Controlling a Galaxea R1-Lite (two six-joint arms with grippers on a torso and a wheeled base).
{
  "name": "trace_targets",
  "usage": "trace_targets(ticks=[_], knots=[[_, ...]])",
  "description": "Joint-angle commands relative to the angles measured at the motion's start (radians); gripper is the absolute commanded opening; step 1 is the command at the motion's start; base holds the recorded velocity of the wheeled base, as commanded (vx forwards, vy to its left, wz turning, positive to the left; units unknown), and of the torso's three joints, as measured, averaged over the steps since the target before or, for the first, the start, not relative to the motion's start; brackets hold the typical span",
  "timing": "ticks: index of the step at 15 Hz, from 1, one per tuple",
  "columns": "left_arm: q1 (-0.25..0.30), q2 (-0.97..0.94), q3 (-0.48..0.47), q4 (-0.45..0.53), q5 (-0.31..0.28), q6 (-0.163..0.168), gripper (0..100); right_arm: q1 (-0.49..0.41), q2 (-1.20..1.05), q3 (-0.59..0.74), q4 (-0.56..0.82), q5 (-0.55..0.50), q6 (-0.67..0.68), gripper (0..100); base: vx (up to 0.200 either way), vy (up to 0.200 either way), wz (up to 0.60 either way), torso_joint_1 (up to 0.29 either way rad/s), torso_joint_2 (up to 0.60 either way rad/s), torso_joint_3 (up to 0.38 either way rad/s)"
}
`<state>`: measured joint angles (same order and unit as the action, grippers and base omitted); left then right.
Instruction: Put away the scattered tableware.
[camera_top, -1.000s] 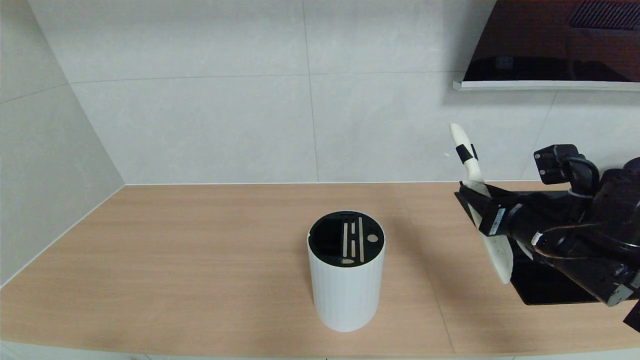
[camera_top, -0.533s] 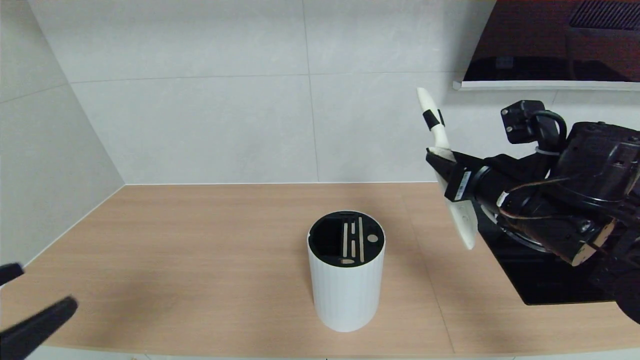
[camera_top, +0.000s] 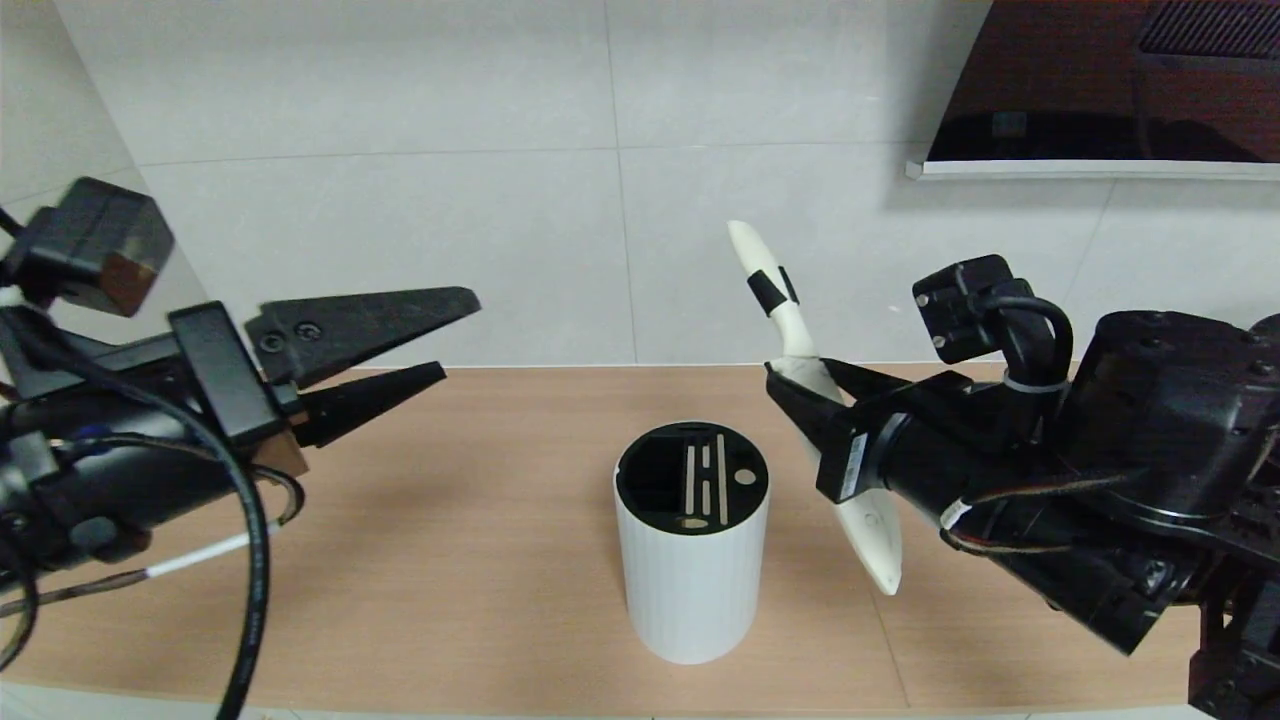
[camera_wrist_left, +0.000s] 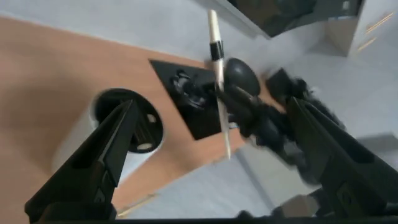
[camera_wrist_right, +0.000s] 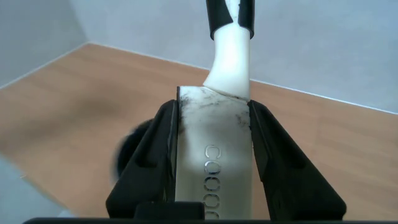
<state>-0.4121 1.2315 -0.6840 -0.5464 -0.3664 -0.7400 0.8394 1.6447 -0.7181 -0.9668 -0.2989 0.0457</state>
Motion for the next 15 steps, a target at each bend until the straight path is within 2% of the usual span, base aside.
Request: trace_targets(ticks=[1,2,4,6,7,8,9,13,15], knots=[[-0.033,0.125,0.004,-0.037,0.0,-0.002,100,0.087,0.003,0.0,0.0,-0.023,0.0,0,0.0,0.0,0.0,0.0,0.0,0.0],[-0.04,0.151,0.021,-0.073,0.0,0.002,100,0.101,0.01,0.0,0.0,-0.026,0.0,0,0.0,0.0,0.0,0.0,0.0,0.0],[-0.062,0.22,0.054,-0.21,0.001,0.002,100,0.124,0.035,0.0,-0.001,-0.029,0.0,0,0.0,0.0,0.0,0.0,0.0,0.0],[-0.109,0.296,0.058,-0.314,0.021,0.002,100,0.141,0.06,0.002,-0.001,-0.04,0.0,0,0.0,0.0,0.0,0.0,0.0,0.0],[-0.109,0.296,0.058,-0.314,0.021,0.002,100,0.141,0.06,0.002,-0.001,-0.04,0.0,0,0.0,0.0,0.0,0.0,0.0,0.0],[-0.16,0.335,0.052,-0.336,0.109,0.005,100,0.153,0.095,0.0,-0.004,-0.068,-0.001,0,0.0,0.0,0.0,0.0,0.0,0.0],[-0.171,0.339,0.046,-0.337,0.129,0.007,100,0.168,0.101,0.0,-0.004,-0.069,0.0,0,0.0,0.0,0.0,0.0,0.0,0.0],[-0.217,0.398,-0.04,-0.336,0.132,0.008,100,0.172,0.106,0.0,-0.006,-0.069,0.0,0,0.0,0.0,0.0,0.0,0.0,0.0],[-0.237,0.431,-0.049,-0.353,0.133,0.005,100,0.172,0.106,0.002,-0.006,-0.071,0.0,0,0.0,0.0,0.0,0.0,0.0,0.0]])
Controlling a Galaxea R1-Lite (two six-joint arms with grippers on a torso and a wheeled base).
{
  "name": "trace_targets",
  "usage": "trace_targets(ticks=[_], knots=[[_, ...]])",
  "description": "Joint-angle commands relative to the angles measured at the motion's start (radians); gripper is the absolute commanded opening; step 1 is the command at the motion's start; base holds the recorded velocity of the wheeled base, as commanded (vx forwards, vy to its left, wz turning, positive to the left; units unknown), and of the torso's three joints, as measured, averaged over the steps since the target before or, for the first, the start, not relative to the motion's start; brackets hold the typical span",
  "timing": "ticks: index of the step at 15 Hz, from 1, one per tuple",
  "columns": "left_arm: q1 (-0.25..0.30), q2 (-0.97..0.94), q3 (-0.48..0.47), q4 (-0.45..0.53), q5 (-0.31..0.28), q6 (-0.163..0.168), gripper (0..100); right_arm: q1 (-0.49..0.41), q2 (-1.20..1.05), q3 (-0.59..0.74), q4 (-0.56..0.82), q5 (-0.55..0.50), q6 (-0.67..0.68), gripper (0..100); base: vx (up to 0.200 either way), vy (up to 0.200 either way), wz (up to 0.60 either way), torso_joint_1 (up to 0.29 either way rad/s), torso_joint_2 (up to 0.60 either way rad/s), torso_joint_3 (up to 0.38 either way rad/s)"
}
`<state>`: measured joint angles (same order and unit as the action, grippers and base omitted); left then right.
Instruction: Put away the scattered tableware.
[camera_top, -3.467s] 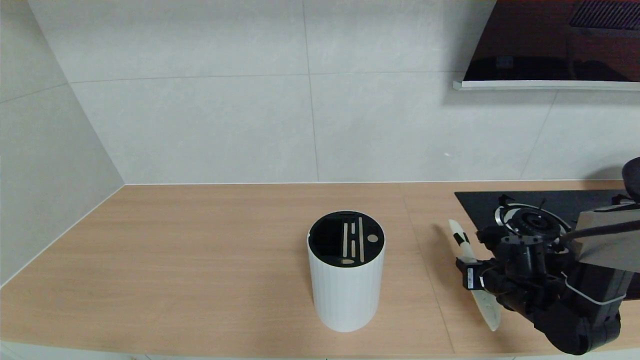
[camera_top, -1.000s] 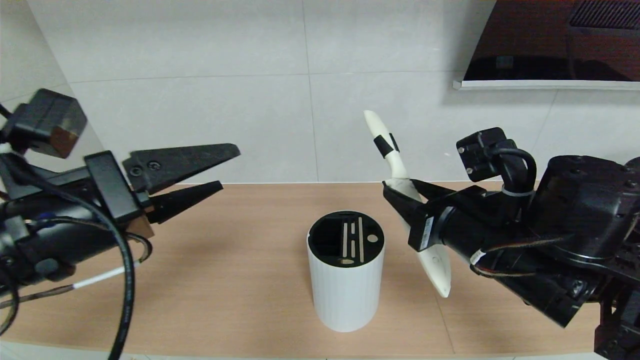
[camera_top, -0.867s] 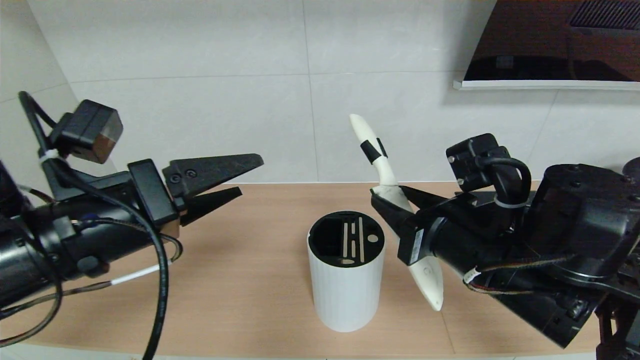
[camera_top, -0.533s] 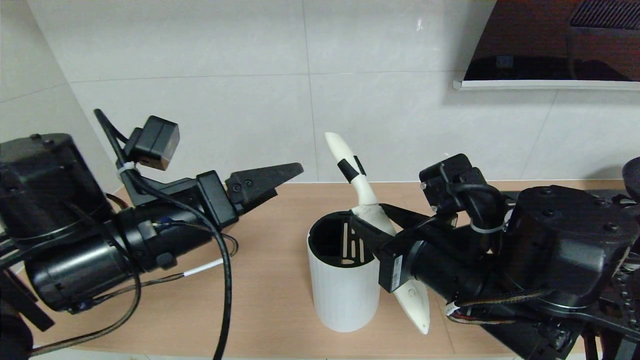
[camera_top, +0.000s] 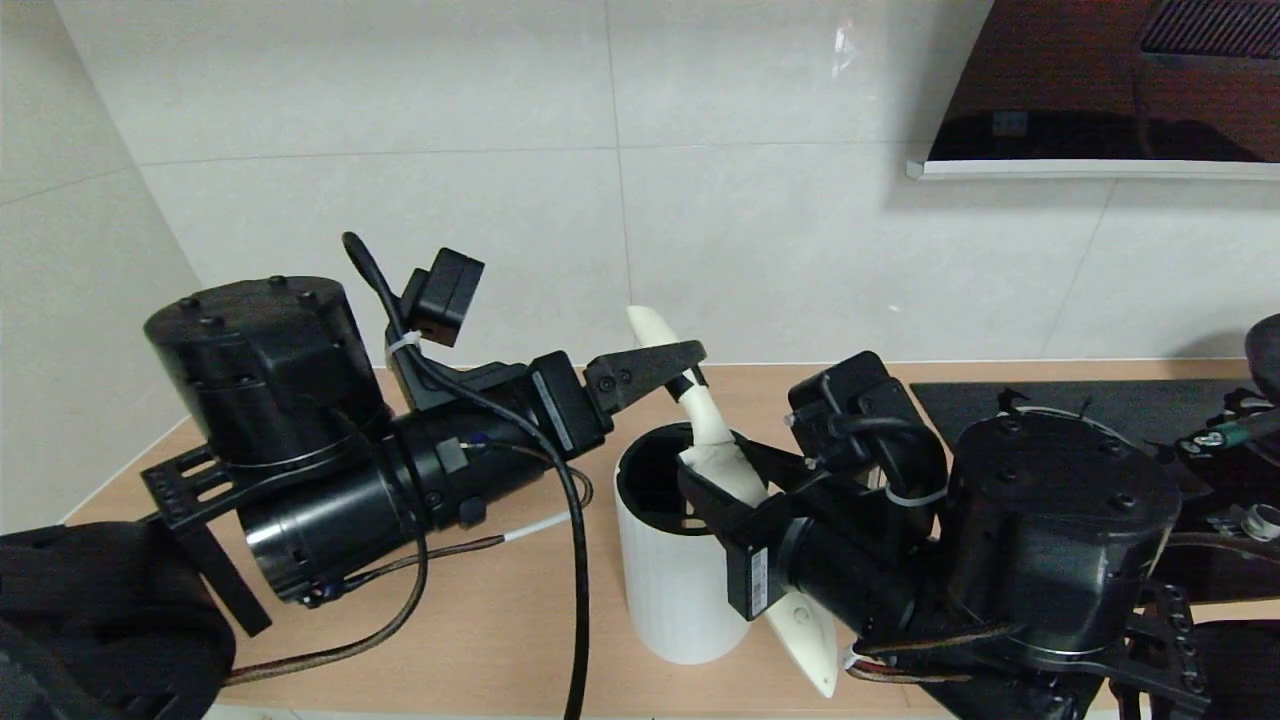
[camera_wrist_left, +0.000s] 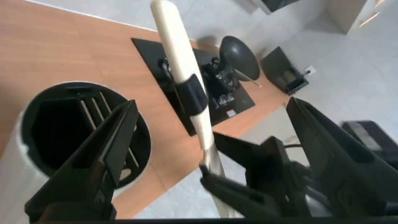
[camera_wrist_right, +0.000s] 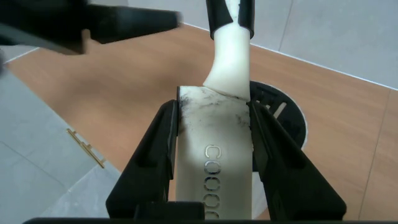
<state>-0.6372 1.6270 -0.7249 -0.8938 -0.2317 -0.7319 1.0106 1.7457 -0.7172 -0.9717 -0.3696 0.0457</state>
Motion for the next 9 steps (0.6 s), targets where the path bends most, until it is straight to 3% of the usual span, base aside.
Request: trace_targets(ticks=[1,5,6,9], knots=[[-0.035,0.053,-0.01,-0.013,0.005,-0.001,100,0.002,0.005,0.001,-0.001,0.0,0.0,0,0.0,0.0,0.0,0.0,0.0,0.0],[-0.042,0.122,-0.036,-0.031,0.052,0.0,100,0.002,0.006,0.002,-0.001,-0.002,0.0,0,0.0,0.0,0.0,0.0,0.0,0.0],[-0.042,0.148,-0.05,-0.056,0.091,0.0,100,0.002,0.006,0.002,-0.001,-0.003,0.0,0,0.0,0.0,0.0,0.0,0.0,0.0],[-0.041,0.14,-0.051,-0.063,0.101,0.0,100,0.002,0.008,0.004,-0.001,-0.014,-0.001,0,0.0,0.0,0.0,0.0,0.0,0.0]])
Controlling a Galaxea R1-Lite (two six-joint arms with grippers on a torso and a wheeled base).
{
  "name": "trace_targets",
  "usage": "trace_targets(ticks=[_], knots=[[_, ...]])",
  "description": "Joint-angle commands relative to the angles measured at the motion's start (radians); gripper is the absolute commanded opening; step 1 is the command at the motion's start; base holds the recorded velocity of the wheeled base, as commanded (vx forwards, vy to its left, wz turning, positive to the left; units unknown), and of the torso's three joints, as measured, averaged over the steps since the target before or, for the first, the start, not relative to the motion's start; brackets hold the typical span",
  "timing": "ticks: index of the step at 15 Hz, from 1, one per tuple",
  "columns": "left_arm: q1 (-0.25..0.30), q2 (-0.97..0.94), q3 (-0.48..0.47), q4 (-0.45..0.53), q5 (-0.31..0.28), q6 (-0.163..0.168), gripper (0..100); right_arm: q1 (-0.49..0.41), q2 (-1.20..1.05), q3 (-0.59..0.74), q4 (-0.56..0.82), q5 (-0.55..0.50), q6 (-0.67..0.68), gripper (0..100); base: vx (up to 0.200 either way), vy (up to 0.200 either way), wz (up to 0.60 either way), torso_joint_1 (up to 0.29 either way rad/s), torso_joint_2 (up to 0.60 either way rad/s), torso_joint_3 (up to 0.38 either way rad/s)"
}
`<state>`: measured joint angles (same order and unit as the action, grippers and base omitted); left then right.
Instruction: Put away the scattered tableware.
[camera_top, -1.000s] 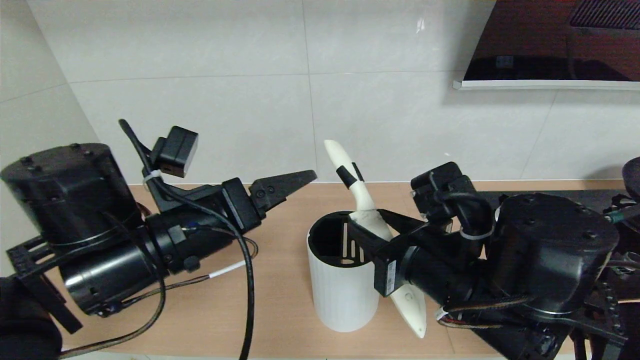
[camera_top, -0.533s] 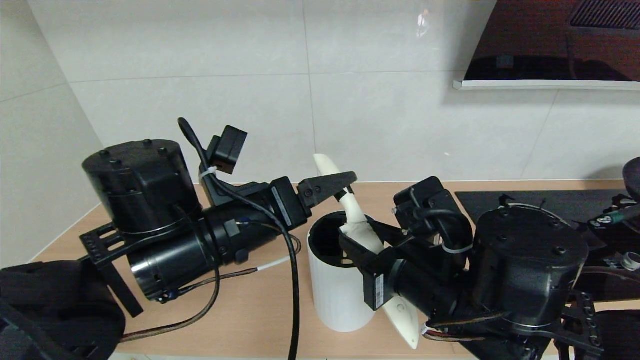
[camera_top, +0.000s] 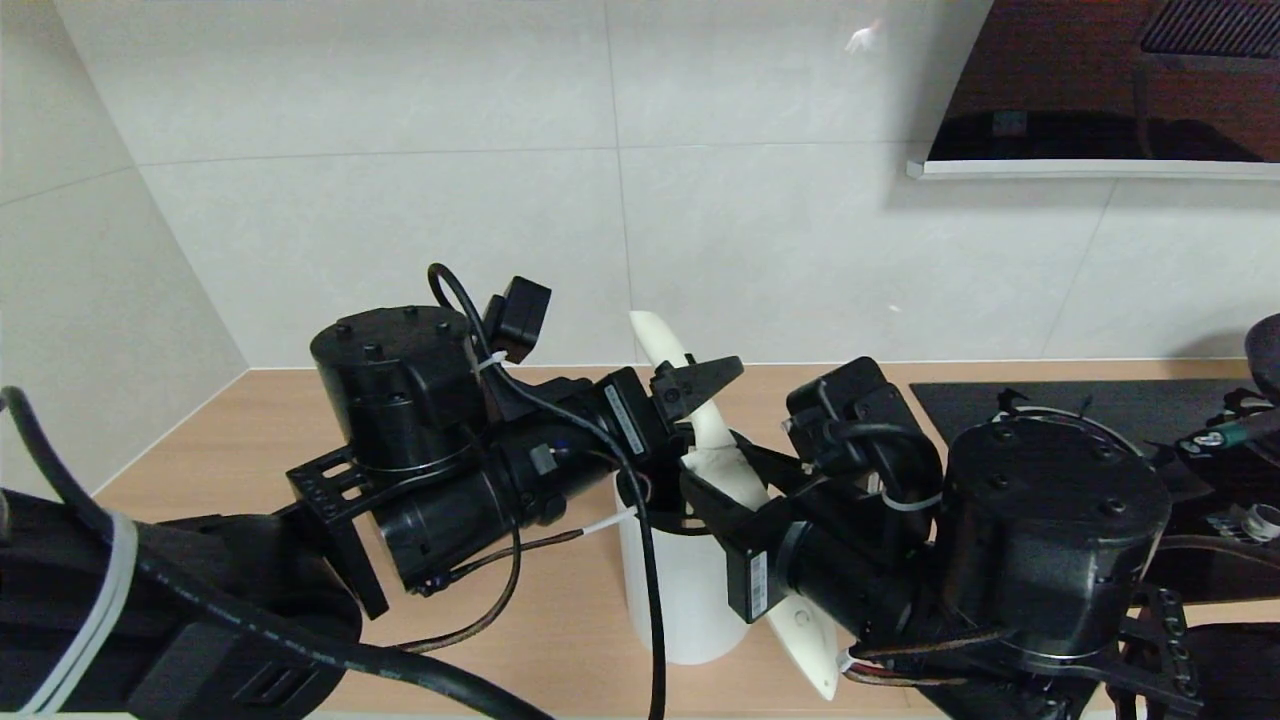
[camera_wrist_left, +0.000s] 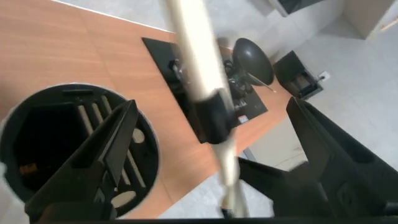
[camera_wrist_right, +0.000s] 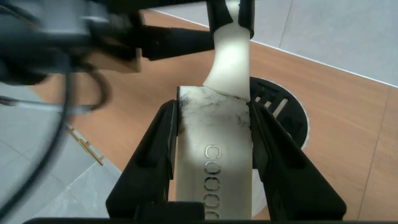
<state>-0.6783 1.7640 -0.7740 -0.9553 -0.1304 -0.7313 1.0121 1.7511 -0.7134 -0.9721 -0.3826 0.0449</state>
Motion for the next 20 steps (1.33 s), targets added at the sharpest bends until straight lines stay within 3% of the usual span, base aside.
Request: trace_targets(ticks=[1,4,5,18,19,20], knots=[[-0.001,-0.008,-0.002,0.0,0.0,0.0,100,0.0,0.002,0.0,0.0,-0.001,0.0,0,0.0,0.0,0.0,0.0,0.0,0.0],[0.0,-0.009,-0.002,0.0,0.003,0.0,100,0.0,0.002,0.0,0.0,-0.002,0.0,0,0.0,0.0,0.0,0.0,0.0,0.0],[0.0,-0.008,-0.001,0.0,0.003,0.0,0,0.0,0.002,0.0,0.0,-0.002,0.0,0,0.0,0.0,0.0,0.0,0.0,0.0],[0.0,-0.018,0.001,-0.002,0.002,0.0,0,0.0,-0.001,-0.004,0.0,-0.025,0.0,0,0.0,0.0,0.0,0.0,0.0,0.0],[0.0,-0.032,0.001,-0.002,0.002,0.0,0,0.0,-0.002,-0.004,0.0,-0.029,0.001,100,0.0,0.0,0.0,0.0,0.0,0.0],[0.0,-0.048,0.001,-0.002,0.002,0.0,0,0.0,-0.004,-0.004,-0.002,-0.029,0.001,100,0.0,0.0,0.0,0.0,0.0,0.0]])
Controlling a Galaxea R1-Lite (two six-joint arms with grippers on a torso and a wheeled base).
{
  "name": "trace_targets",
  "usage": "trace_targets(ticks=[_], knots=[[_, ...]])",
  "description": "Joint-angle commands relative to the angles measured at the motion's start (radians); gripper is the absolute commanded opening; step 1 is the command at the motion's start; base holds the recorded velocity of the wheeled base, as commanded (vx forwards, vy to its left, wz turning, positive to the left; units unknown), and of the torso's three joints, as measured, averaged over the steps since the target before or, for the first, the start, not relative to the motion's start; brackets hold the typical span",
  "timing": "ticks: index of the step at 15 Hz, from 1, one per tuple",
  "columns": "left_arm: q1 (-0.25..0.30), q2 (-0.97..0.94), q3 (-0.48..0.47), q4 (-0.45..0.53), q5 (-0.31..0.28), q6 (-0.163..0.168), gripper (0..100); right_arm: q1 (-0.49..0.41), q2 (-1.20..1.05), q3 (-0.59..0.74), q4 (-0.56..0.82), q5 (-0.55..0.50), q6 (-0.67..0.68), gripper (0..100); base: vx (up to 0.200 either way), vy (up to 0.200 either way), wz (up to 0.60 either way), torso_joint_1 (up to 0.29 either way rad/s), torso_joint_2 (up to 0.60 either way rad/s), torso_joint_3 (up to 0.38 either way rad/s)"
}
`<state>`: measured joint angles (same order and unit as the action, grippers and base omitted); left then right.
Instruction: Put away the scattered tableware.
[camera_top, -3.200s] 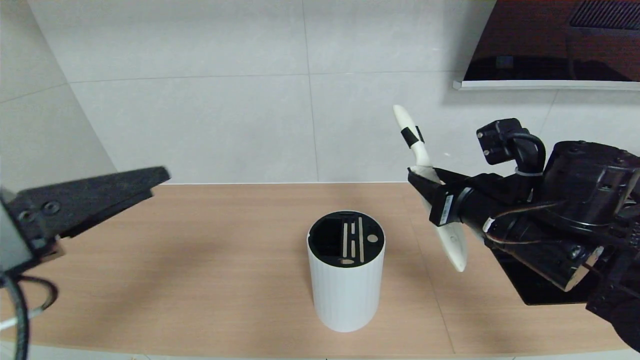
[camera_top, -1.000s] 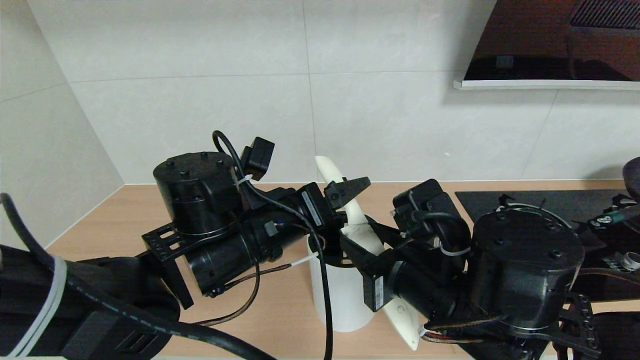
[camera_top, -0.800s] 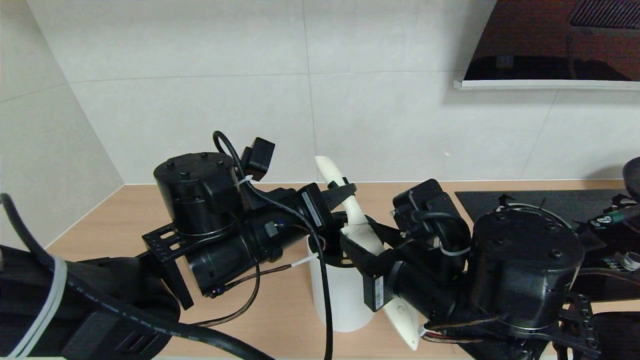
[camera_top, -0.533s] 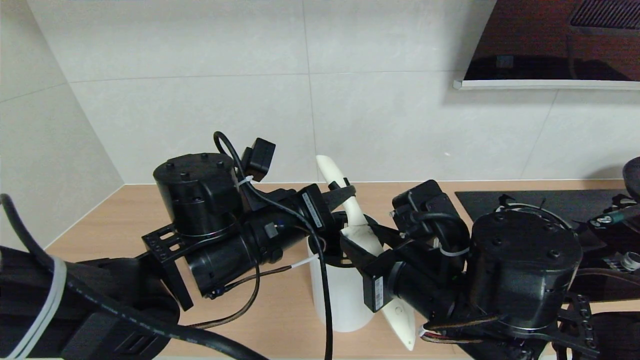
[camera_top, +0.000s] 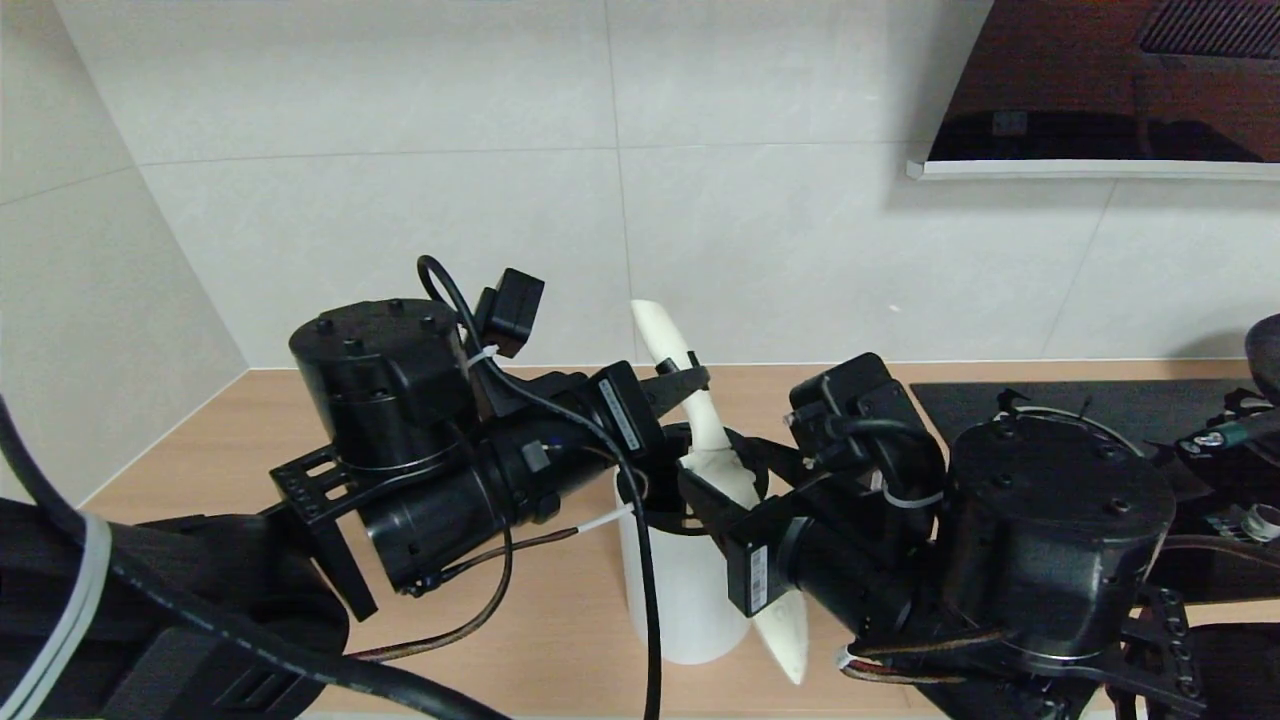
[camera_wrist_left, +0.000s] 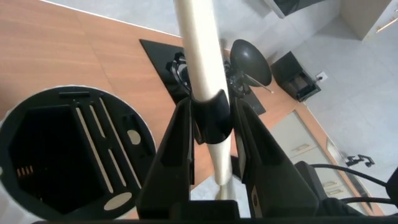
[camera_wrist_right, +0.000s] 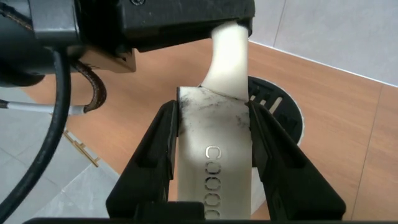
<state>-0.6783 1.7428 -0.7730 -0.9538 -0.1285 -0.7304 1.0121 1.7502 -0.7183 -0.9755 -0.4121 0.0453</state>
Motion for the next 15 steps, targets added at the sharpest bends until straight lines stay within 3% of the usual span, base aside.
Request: trace_targets(ticks=[1,4,8,10,13,15], knots=[[-0.001,-0.042,0.003,-0.003,0.0,-0.001,0,0.0,-0.003,0.0,0.001,0.001,0.001,100,0.0,0.0,0.0,0.0,0.0,0.0],[0.003,-0.12,0.004,-0.002,0.0,0.005,0,-0.012,-0.049,0.002,-0.009,-0.001,-0.01,100,0.0,0.0,0.0,0.0,0.0,0.0],[0.065,-0.213,0.021,0.003,0.0,0.094,0,-0.07,-0.132,0.005,-0.008,0.003,-0.039,100,0.0,0.0,0.0,0.0,0.0,0.0],[0.125,-0.247,0.038,0.0,-0.006,0.175,0,-0.093,-0.14,0.011,-0.008,0.003,-0.053,100,0.0,0.0,0.0,0.0,0.0,0.0],[0.18,-0.249,0.061,-0.02,-0.006,0.355,0,-0.098,-0.132,0.017,-0.008,0.003,-0.064,100,0.0,0.0,0.0,0.0,0.0,0.0],[0.18,-0.247,0.086,-0.098,-0.006,0.421,0,-0.099,-0.13,0.017,-0.008,0.003,-0.065,100,0.0,0.0,0.0,0.0,0.0,0.0]])
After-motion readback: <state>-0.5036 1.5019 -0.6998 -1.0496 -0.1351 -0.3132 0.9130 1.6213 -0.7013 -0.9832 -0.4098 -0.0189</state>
